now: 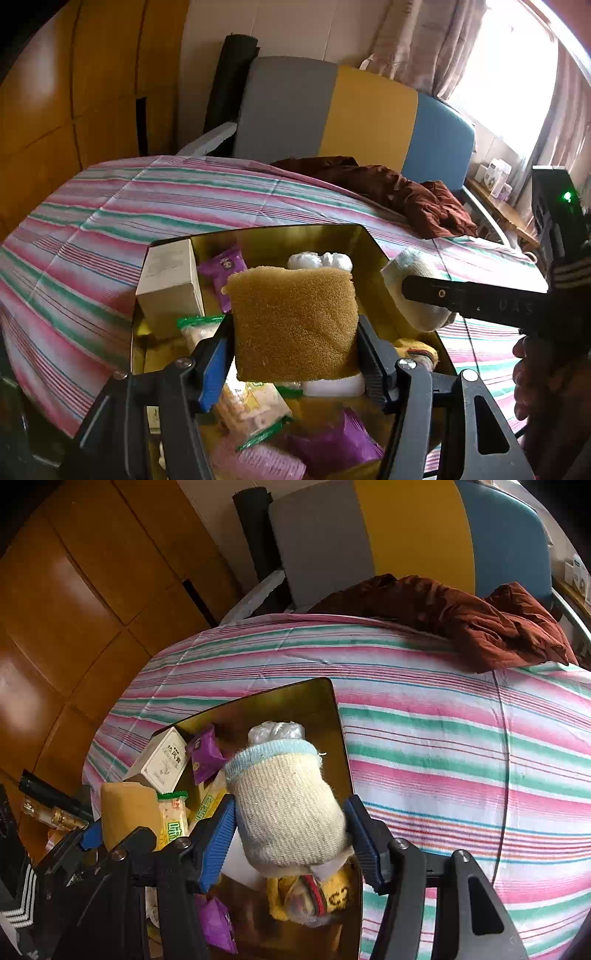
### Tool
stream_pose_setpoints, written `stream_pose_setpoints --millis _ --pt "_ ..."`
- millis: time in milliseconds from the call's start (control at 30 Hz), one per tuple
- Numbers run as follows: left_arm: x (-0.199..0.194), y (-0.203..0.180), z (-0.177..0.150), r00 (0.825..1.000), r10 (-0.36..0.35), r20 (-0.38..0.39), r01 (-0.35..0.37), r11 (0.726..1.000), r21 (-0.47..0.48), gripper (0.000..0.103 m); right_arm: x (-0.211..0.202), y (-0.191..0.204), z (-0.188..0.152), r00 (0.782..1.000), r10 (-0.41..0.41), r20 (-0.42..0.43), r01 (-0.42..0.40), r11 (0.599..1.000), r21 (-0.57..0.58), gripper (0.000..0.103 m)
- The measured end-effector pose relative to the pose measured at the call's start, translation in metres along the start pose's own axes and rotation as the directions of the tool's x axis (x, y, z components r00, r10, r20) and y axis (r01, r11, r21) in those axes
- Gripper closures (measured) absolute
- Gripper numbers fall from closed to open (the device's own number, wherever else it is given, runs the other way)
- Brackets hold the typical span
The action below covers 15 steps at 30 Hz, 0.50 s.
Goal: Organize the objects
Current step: 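Carry the sponge and sock to the gold tray and release both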
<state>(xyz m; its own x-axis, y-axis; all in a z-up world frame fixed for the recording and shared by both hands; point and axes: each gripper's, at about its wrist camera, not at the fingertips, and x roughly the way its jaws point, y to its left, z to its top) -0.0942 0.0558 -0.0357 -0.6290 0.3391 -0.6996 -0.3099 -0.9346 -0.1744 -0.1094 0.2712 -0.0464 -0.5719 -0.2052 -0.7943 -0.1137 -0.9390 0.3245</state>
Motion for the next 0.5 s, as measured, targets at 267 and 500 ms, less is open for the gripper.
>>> stream_pose_setpoints --millis 267,500 --pt "0.011 -0.006 0.000 1.000 0.024 -0.008 -0.023 1.000 0.013 0.040 0.013 0.003 0.013 1.000 -0.014 -0.016 0.014 1.000 -0.020 0.042" --pt "0.019 -0.008 0.003 0.999 0.031 -0.013 -0.031 0.999 0.009 0.035 0.025 0.008 0.021 0.999 -0.008 -0.032 0.007 1.000 -0.021 0.041"
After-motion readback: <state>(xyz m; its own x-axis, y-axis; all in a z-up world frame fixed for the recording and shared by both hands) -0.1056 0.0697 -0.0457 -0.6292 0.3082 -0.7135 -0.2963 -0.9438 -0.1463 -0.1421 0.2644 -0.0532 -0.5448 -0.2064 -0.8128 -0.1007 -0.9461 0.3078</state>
